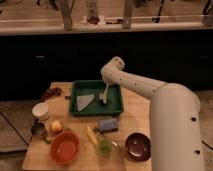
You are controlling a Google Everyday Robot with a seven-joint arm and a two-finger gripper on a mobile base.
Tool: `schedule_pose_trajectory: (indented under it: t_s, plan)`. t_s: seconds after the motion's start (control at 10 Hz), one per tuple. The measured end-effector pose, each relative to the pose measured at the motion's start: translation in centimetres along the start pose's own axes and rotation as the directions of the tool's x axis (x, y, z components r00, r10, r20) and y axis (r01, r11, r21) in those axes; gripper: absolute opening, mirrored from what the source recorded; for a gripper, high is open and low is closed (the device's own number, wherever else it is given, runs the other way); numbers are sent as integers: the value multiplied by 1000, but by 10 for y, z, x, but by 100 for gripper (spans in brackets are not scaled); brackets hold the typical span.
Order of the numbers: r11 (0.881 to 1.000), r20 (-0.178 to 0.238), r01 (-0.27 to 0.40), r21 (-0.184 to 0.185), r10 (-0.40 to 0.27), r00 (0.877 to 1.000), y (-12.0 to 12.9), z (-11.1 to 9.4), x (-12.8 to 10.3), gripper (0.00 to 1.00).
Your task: Wipe tray with brush
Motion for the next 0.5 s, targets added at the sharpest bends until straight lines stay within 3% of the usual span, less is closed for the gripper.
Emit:
schedule_pose_trajectory:
  t_s: [0.3, 0.5]
  plan:
    - [999, -4, 15, 30, -15, 1000, 1, -19, -15, 5]
    - [999, -11, 37, 23, -37, 999, 7, -29, -25, 5]
